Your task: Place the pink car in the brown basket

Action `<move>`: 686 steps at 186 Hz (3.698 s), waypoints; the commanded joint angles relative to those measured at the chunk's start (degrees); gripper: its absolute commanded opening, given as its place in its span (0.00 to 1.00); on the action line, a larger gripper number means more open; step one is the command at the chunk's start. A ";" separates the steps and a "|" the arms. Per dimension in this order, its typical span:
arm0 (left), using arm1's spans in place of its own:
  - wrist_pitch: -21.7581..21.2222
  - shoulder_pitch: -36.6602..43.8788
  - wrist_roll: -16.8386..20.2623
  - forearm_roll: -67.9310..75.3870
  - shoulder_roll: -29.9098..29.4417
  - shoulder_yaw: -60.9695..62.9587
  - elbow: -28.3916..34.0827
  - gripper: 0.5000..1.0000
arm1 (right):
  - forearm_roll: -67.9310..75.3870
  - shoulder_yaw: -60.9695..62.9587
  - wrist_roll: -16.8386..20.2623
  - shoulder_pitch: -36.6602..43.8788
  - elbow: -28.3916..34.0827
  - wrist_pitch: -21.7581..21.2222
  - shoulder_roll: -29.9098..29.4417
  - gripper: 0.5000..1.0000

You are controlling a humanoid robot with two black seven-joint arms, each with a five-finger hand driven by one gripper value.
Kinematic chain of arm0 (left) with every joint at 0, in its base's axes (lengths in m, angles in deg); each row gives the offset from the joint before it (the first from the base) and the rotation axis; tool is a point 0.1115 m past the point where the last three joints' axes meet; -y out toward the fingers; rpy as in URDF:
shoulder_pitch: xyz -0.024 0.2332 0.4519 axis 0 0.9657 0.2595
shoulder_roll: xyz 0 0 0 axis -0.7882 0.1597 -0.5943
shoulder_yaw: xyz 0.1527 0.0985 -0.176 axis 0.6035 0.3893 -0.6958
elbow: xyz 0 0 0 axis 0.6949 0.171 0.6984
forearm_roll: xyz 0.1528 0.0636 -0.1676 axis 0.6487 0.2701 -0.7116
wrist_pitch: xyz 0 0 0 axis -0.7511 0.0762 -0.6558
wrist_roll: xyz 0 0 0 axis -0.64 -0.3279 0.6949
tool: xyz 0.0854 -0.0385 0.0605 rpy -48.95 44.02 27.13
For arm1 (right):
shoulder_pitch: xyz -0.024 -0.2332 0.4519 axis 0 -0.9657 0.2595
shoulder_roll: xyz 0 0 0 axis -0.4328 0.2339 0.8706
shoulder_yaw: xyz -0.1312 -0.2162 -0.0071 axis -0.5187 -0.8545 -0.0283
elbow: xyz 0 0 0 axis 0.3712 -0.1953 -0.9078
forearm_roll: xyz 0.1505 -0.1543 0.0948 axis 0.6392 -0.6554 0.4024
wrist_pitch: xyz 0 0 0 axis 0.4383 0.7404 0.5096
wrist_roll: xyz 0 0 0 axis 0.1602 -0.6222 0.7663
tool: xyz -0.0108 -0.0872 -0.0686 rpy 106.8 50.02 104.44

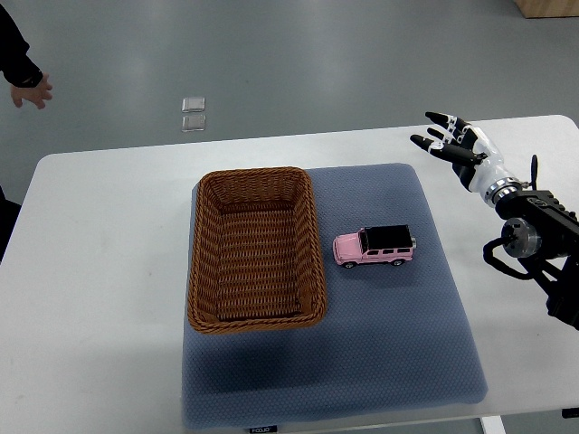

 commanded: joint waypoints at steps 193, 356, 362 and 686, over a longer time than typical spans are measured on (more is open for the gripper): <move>-0.01 0.02 0.00 0.00 0.00 -0.18 0.11 1.00 | -1.49 -1.23 -0.09 0.62 0.68 -3.25 0.81 0.83; -0.01 0.11 0.00 0.00 0.00 -0.18 0.55 1.00 | -47.90 -7.82 -11.51 1.41 12.99 -15.03 10.91 0.81; -0.01 0.11 0.00 0.00 0.00 -0.18 0.55 1.00 | -48.95 -8.00 -12.04 1.41 13.08 -14.86 11.09 0.81; -0.01 -0.33 -0.09 0.00 0.00 0.18 0.11 1.00 | -59.85 -34.19 -16.61 6.33 12.73 6.94 12.32 0.00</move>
